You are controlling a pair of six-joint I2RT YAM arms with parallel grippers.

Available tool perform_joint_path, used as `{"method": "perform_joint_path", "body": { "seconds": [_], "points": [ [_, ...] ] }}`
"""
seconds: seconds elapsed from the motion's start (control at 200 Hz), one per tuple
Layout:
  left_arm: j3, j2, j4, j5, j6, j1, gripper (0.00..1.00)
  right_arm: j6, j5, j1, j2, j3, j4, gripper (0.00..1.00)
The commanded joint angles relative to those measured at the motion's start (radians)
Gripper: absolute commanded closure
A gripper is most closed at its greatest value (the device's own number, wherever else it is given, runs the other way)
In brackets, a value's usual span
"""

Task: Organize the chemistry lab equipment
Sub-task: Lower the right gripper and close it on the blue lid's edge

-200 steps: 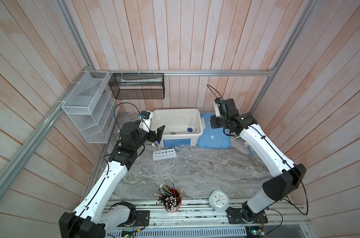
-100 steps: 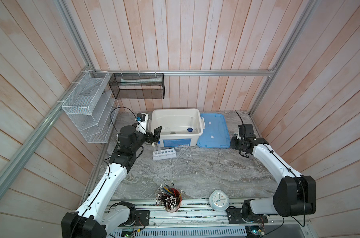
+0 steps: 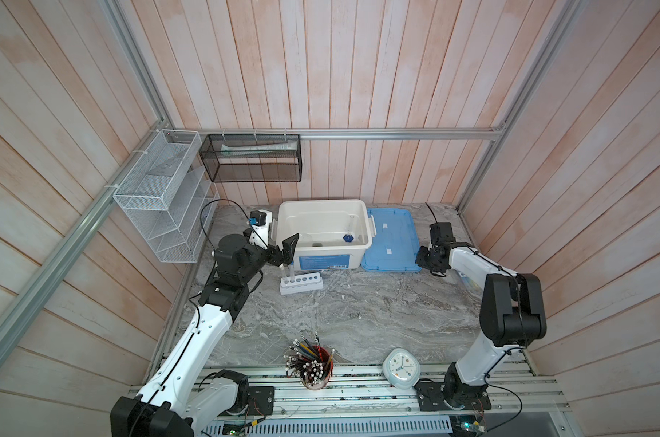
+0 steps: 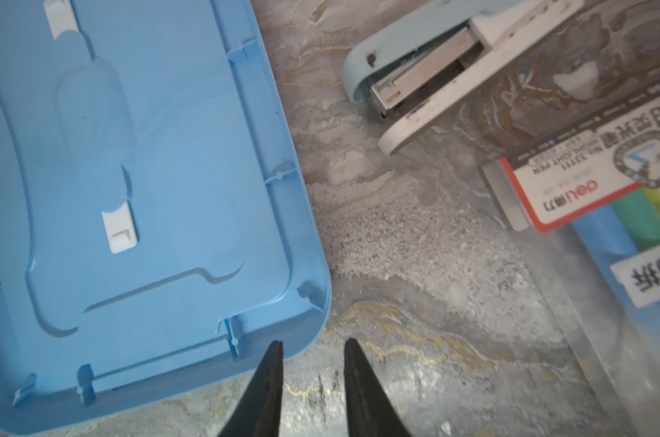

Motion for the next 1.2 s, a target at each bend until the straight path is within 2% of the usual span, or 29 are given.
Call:
{"method": "perform_joint_path", "body": {
  "seconds": [0.0,0.29,0.66,0.705,1.195],
  "points": [
    [-0.012,-0.022,-0.001,0.008,-0.013,0.003,0.00,-0.084,-0.022,-0.007,0.050,0.062,0.009,0.70],
    [-0.018,-0.028,-0.004,-0.001,-0.014,0.003,0.00,-0.187,0.002,-0.017,0.120,0.095,0.003,0.71],
    [-0.003,-0.022,-0.021,-0.001,-0.014,0.003,0.00,-0.217,-0.008,-0.031,0.197,0.114,0.043,0.73],
    [-0.004,-0.025,-0.019,-0.002,-0.041,0.003,0.00,-0.219,-0.009,-0.031,0.206,0.116,0.047,0.74],
    [-0.013,-0.057,-0.047,-0.020,-0.047,0.003,0.00,-0.256,-0.003,-0.031,0.234,0.099,0.086,0.93]
  ]
}}
